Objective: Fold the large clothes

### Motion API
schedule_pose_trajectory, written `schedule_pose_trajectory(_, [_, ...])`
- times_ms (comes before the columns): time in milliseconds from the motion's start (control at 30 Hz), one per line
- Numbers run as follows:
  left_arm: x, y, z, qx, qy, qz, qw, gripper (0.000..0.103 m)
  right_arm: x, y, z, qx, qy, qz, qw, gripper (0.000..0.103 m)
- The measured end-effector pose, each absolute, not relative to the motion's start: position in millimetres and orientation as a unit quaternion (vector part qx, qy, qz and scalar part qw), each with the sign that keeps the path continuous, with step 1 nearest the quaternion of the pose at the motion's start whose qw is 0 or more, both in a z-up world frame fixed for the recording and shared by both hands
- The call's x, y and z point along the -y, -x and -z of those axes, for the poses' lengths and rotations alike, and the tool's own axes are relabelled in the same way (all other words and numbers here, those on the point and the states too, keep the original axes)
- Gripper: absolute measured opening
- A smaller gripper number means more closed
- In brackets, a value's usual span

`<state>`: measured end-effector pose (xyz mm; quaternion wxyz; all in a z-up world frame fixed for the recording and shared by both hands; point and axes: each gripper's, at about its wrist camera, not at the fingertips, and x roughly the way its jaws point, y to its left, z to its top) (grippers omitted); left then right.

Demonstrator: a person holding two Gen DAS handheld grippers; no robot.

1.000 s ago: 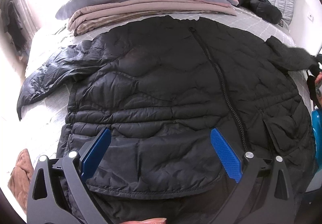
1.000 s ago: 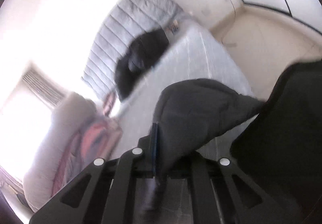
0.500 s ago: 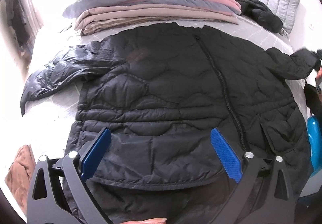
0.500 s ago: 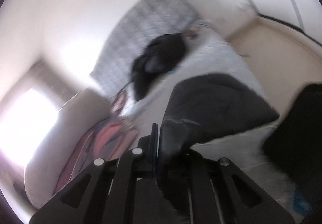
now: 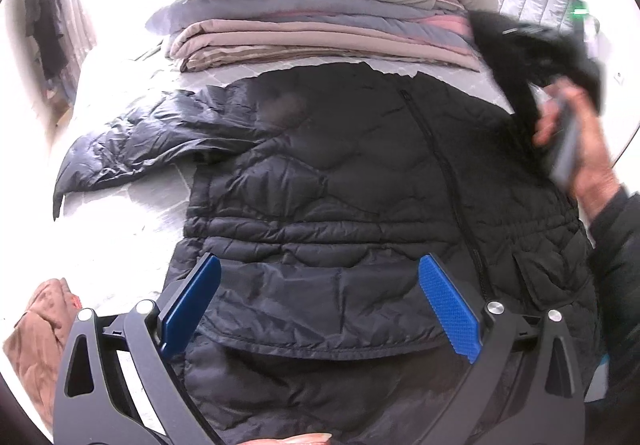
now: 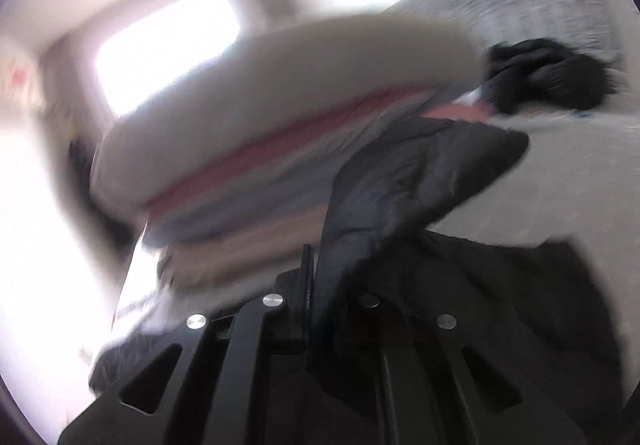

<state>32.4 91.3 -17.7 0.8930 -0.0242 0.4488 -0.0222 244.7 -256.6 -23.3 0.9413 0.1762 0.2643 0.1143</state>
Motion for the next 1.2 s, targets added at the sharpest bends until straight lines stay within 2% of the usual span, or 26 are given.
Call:
schedule_pose_trajectory(33, [-93, -32, 17, -0.448, 0.025, 0.021, 0.893, 0.096, 237, -251, 37, -0.286, -0.164, -0.128, 0.935, 0.014])
schedule_pose_trajectory(67, [-96, -31, 16, -0.448, 0.027, 0.020, 0.893, 0.096, 221, -253, 52, -0.310, -0.153, -0.140, 0.928, 0.031])
schedule_pose_trajectory(100, [-98, -31, 16, -0.448, 0.029, 0.019, 0.893, 0.096, 201, -259, 75, -0.348, -0.144, -0.158, 0.913, 0.043])
schedule_pose_trajectory(133, [-100, -31, 16, -0.449, 0.031, 0.020, 0.893, 0.096, 187, -264, 98, -0.385, -0.137, -0.167, 0.897, 0.061])
schedule_pose_trajectory(167, [-102, -30, 15, -0.450, 0.033, 0.021, 0.892, 0.096, 177, -267, 120, -0.424, -0.128, -0.171, 0.880, 0.063])
schedule_pose_trajectory(233, [-106, -28, 14, -0.449, 0.034, 0.021, 0.893, 0.096, 172, -270, 139, -0.452, -0.115, -0.172, 0.868, 0.063])
schedule_pose_trajectory(400, [-114, -26, 12, -0.448, 0.042, 0.020, 0.893, 0.096, 200, -246, 113, -0.413, -0.174, -0.197, 0.872, 0.065])
schedule_pose_trajectory(533, [-117, -27, 12, -0.447, 0.052, 0.020, 0.893, 0.096, 247, -227, 87, -0.342, -0.243, -0.162, 0.893, 0.078])
schedule_pose_trajectory(567, [-117, -27, 12, -0.447, 0.052, 0.019, 0.893, 0.096, 257, -225, 85, -0.334, -0.258, -0.146, 0.895, 0.079])
schedule_pose_trajectory(700, [-117, -28, 15, -0.450, 0.054, 0.018, 0.891, 0.096, 279, -237, 97, -0.352, -0.324, -0.130, 0.868, 0.079])
schedule_pose_trajectory(800, [-118, -29, 14, -0.448, 0.056, 0.013, 0.892, 0.096, 251, -251, 99, -0.377, -0.294, -0.141, 0.867, 0.079])
schedule_pose_trajectory(867, [-120, -30, 14, -0.447, 0.057, 0.012, 0.893, 0.096, 235, -263, 116, -0.428, -0.258, -0.129, 0.856, 0.079])
schedule_pose_trajectory(900, [-121, -30, 15, -0.447, 0.057, 0.010, 0.893, 0.096, 215, -274, 135, -0.483, -0.208, -0.108, 0.844, 0.079])
schedule_pose_trajectory(933, [-122, -31, 15, -0.447, 0.058, 0.007, 0.893, 0.096, 205, -277, 140, -0.490, -0.170, -0.098, 0.849, 0.080])
schedule_pose_trajectory(1000, [-126, -32, 15, -0.447, 0.064, 0.006, 0.892, 0.096, 193, -276, 135, -0.493, -0.132, -0.090, 0.855, 0.082])
schedule_pose_trajectory(1067, [-128, -31, 14, -0.446, 0.063, 0.001, 0.893, 0.096, 194, -265, 120, -0.488, -0.161, -0.100, 0.852, 0.081])
schedule_pose_trajectory(1200, [-130, -28, 13, -0.443, 0.059, -0.005, 0.895, 0.096, 188, -212, 75, -0.434, -0.155, -0.154, 0.874, 0.082])
